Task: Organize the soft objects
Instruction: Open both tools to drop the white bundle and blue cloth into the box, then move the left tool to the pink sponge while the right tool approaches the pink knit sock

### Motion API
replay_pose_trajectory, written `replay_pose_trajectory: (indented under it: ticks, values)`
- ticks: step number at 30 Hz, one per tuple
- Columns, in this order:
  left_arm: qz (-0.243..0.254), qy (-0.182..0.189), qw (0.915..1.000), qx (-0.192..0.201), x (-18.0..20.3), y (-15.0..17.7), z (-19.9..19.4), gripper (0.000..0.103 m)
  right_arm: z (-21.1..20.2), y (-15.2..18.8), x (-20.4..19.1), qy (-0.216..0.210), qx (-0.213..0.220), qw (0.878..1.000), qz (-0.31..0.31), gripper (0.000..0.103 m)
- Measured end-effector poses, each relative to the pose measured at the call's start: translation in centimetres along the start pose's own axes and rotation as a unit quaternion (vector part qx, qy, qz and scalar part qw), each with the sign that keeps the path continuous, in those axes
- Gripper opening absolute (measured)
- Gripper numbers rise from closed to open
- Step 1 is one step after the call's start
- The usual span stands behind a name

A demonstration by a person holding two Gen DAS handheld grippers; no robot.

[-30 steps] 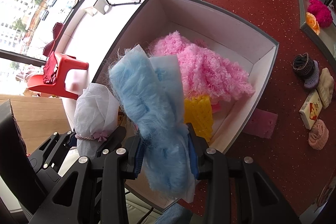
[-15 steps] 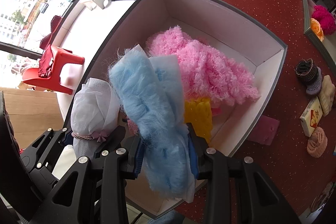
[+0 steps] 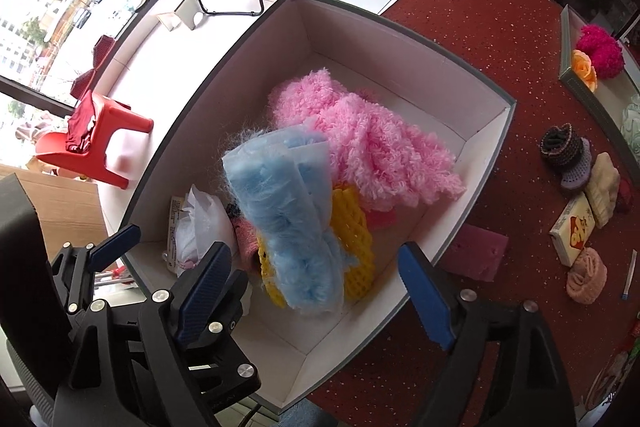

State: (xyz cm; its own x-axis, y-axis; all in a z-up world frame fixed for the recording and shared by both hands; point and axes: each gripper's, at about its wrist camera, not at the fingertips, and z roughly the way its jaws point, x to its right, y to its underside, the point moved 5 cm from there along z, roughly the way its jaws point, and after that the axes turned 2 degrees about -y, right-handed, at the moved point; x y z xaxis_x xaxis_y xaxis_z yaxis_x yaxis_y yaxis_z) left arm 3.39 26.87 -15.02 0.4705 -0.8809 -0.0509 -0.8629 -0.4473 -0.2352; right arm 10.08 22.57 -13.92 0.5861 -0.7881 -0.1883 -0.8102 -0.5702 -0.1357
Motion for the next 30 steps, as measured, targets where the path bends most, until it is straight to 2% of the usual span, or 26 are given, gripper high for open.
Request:
replay_pose_trajectory:
  ticks: [2,3,5,18,30]
  values:
    - [-0.001,0.0,1.0,0.0,0.1,0.2,-0.2,0.103,-0.1,0.5,0.3,0.01,-0.004,1.0,-0.004,0.091]
    - [-0.004,0.003,1.0,0.0,0.1,0.3,-0.3,0.103,-0.2,0.5,0.3,0.016,0.001,1.0,-0.005,0.097]
    - [-0.006,0.002,1.0,-0.001,0.1,0.5,-0.5,0.103,-0.6,0.7,0.9,0.016,0.006,1.0,0.0,0.103]
    - [0.011,-0.006,0.9999,-0.001,1.4,1.3,-2.3,0.103,-2.3,2.7,1.5,0.006,-0.005,1.0,-0.003,0.103]
    - [0.08,0.01,0.9966,0.019,7.4,0.5,-4.9,0.103,-4.6,3.9,4.7,-0.005,0.009,0.999,0.031,0.103]
